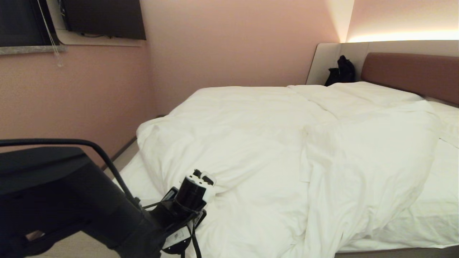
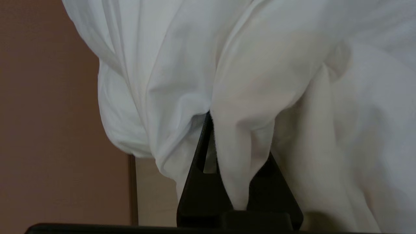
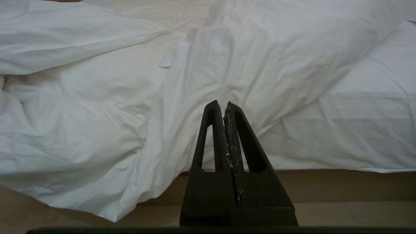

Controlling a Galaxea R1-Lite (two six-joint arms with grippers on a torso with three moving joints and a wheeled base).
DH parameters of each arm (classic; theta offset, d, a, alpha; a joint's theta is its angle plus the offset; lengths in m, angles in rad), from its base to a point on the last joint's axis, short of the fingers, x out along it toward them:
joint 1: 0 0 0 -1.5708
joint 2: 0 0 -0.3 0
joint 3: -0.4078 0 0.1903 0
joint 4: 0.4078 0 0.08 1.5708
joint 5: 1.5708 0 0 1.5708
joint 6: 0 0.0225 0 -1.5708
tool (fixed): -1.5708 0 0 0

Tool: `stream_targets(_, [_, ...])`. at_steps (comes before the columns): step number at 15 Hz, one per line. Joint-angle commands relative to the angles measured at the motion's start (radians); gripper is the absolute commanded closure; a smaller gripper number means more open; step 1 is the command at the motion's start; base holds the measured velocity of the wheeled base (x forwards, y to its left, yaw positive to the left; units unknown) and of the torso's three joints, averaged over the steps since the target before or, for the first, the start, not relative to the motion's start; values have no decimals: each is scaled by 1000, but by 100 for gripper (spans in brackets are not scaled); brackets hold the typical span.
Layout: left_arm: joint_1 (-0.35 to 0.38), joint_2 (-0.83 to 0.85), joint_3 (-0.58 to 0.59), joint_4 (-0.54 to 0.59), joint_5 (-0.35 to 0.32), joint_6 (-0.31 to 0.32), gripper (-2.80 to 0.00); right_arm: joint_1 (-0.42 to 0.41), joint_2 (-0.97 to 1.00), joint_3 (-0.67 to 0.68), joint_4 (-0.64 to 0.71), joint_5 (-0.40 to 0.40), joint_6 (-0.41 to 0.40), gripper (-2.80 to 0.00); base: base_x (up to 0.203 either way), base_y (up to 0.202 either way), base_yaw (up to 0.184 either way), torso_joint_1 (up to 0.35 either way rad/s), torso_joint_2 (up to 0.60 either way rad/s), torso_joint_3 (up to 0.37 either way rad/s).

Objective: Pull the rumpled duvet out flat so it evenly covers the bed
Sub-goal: Flatten the corners of the folded blanket

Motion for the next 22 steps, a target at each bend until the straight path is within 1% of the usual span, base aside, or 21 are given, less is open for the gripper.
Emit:
stream_targets(1, [0, -27, 82, -3, 3, -24, 0, 0, 0, 0, 0, 0, 0, 0, 0, 0, 0, 0, 0, 0])
stream_targets(3, [0, -25, 124, -3, 4, -48, 0, 0, 0, 0, 0, 0, 1, 0, 0, 0, 0, 0, 0, 0])
stream_targets(6, [0, -32, 172, -6, 9, -56, 0, 0, 0, 0, 0, 0, 0, 0, 0, 0, 0, 0, 0, 0])
stream_targets(8, [0, -28, 216, -28, 22, -62, 0, 0, 0, 0, 0, 0, 0, 0, 0, 0, 0, 0, 0, 0])
stream_targets(13, [-2, -17, 335, -141, 26, -56, 0, 0, 0, 0, 0, 0, 0, 0, 0, 0, 0, 0, 0, 0])
stream_targets(16, [-13, -18, 397, -176, 26, -59, 0, 0, 0, 0, 0, 0, 0, 0, 0, 0, 0, 0, 0, 0])
stream_targets(20, [-53, -17, 468, -275, 26, -55, 0, 0, 0, 0, 0, 0, 0, 0, 0, 0, 0, 0, 0, 0])
stream_targets(22, [-73, -17, 483, -295, 25, -60, 0, 0, 0, 0, 0, 0, 0, 0, 0, 0, 0, 0, 0, 0])
